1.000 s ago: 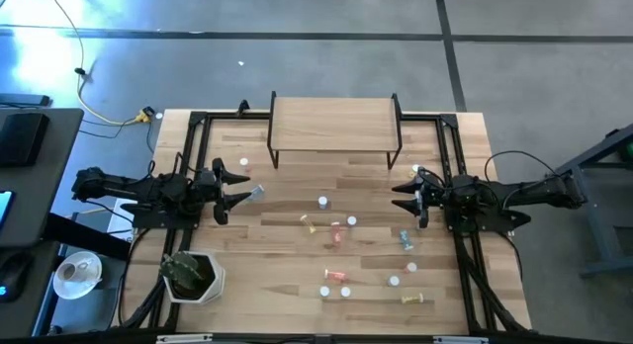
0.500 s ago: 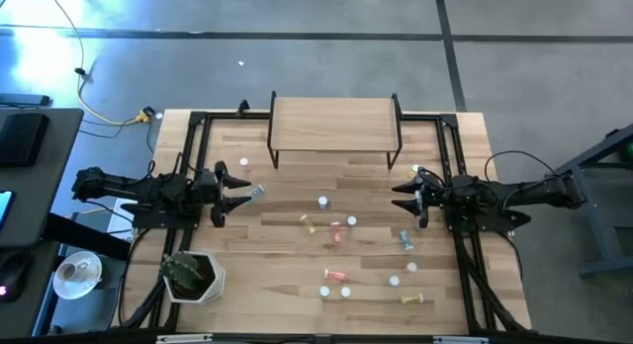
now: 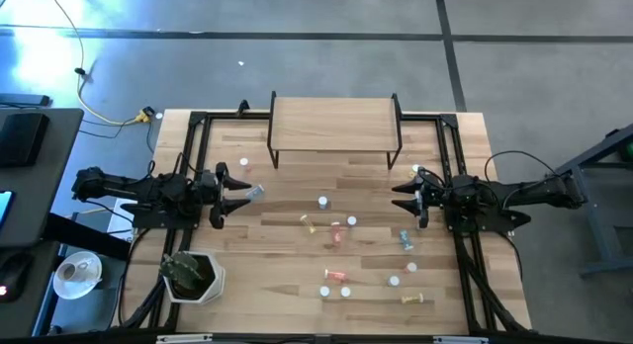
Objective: Pick and place medicine bottles onto shelf by color
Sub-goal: Put the pink pill bottle on the shelf
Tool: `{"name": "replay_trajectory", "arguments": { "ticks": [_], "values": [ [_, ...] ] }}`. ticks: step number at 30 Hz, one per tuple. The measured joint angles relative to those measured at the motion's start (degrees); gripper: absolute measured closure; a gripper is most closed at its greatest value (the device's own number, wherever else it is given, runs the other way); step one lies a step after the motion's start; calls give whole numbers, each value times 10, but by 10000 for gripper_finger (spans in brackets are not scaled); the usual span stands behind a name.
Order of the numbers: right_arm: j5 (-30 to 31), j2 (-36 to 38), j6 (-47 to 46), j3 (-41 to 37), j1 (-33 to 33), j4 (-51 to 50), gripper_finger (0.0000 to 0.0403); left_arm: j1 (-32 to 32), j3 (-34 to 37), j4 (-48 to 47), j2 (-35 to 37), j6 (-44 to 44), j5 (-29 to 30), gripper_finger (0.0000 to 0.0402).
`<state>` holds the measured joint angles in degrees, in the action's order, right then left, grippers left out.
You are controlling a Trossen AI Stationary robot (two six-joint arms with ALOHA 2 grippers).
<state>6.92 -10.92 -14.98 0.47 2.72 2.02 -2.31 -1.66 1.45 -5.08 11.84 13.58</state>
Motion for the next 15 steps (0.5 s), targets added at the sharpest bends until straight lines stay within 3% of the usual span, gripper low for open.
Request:
{"name": "replay_trajectory", "arguments": {
  "ticks": [15],
  "values": [
    [0, 0, 0, 0, 0, 0, 208, 0, 0, 1, 0, 53, 236, 158]
  ]
}}
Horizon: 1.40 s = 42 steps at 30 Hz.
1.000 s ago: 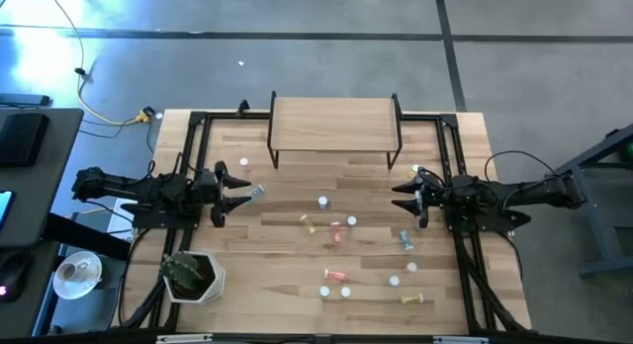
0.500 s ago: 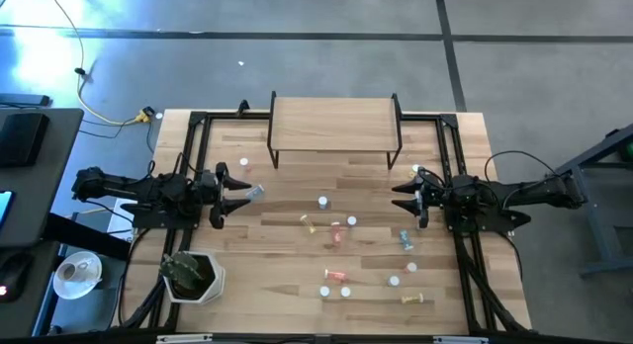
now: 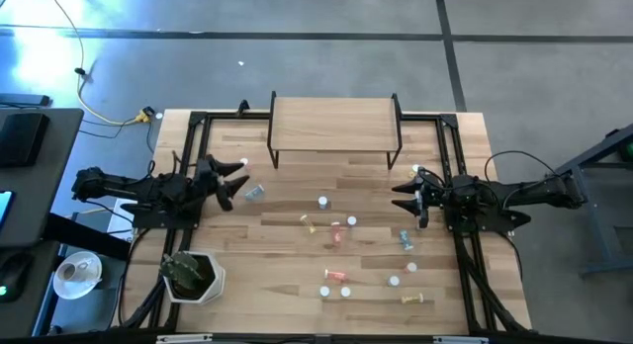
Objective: Pick and place medicine bottles onto shelf by color
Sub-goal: Put the pink pill bottle on the shelf
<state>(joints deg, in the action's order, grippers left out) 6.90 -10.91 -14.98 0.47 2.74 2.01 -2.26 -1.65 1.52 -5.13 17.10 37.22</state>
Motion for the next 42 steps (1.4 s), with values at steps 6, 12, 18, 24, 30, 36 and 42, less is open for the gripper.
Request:
{"name": "replay_trajectory", "arguments": {
  "ticks": [6, 12, 18, 24, 30, 36, 42],
  "values": [
    [0, 0, 0, 0, 0, 0, 208, 0, -14, 67, 0, -111, 3, 160],
    [0, 0, 0, 0, 0, 0, 208, 1, -66, 88, -1, -240, 9, 160],
    [0, 0, 0, 0, 0, 0, 208, 28, -120, 30, -21, -296, 27, 160],
    [0, 0, 0, 0, 0, 0, 208, 78, -177, -89, -73, -251, -8, 161],
    [0, 0, 0, 0, 0, 0, 208, 138, -220, -220, -127, -187, -94, 161],
    [0, 0, 0, 0, 0, 0, 208, 196, -230, -262, -160, -144, -147, 161],
    [0, 0, 0, 0, 0, 0, 208, 245, -230, -280, -212, -67, -156, 161]
  ]
}}
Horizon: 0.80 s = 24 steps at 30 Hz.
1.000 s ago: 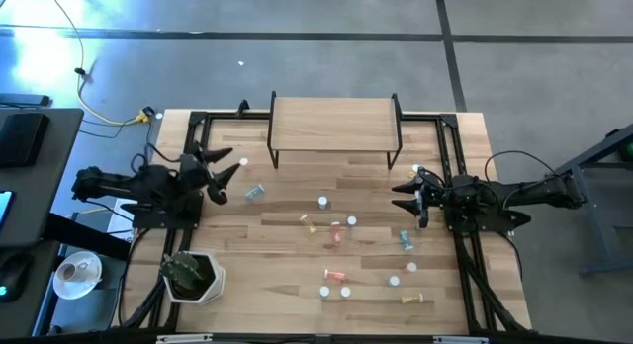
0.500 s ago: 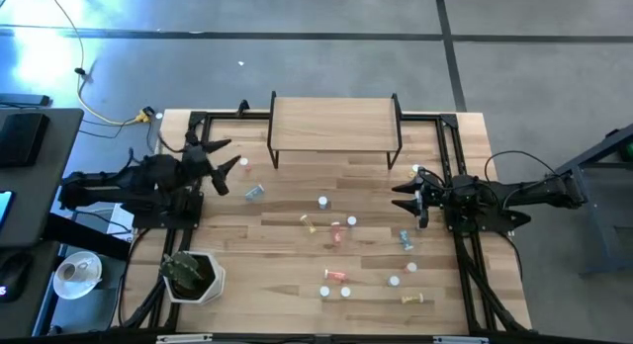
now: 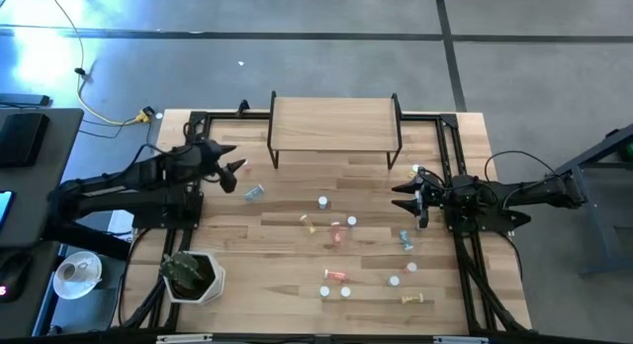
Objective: Pick and place medicine bottles onto shelf by color
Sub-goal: Put the pink pill bottle on the shelf
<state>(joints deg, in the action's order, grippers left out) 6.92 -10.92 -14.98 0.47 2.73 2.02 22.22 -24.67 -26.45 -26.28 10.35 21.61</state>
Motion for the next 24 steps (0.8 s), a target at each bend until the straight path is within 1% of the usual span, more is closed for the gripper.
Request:
{"name": "replay_trajectory", "arguments": {
  "ticks": [11, 24],
  "values": [
    [0, 0, 0, 0, 0, 0, 208, 51, 0, 1, -115, 146, 0, 161],
    [0, 0, 0, 0, 0, 0, 208, 95, 0, 14, -184, 250, 0, 161]
  ]
}}
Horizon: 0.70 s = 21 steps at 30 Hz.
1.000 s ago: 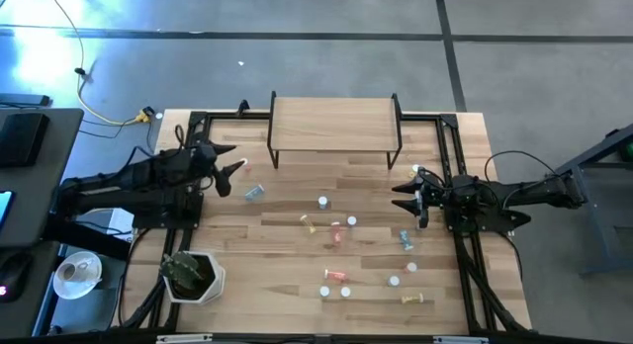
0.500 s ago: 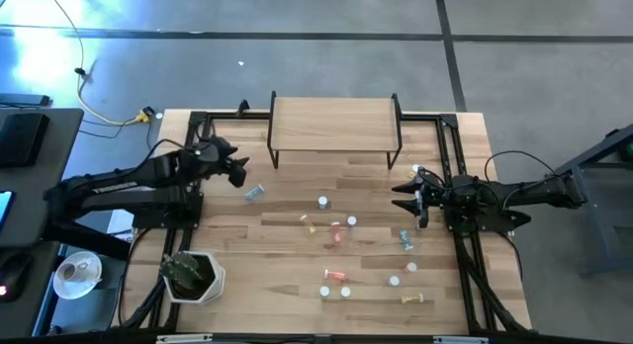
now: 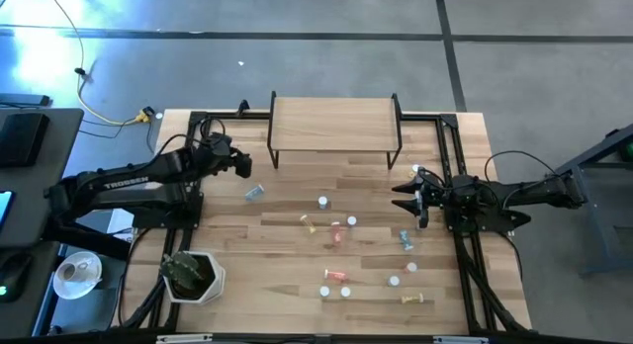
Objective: Pick and place medicine bottles onto shelf by color
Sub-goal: Put the pink pill bottle on the shelf
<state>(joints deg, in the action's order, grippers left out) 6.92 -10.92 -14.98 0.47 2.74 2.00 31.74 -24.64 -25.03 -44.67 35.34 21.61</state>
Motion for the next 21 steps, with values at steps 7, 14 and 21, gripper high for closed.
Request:
{"name": "replay_trajectory", "arguments": {
  "ticks": [7, 14, 21],
  "values": [
    [0, 0, 0, 0, 0, 0, 208, 9, 0, 7, -47, 20, -1, 161],
    [0, 0, 0, 0, 0, 0, 208, 9, 0, 26, -84, 20, 3, 161],
    [0, 0, 0, 0, 0, 0, 208, 9, 0, 26, -114, 31, 11, 161]
  ]
}}
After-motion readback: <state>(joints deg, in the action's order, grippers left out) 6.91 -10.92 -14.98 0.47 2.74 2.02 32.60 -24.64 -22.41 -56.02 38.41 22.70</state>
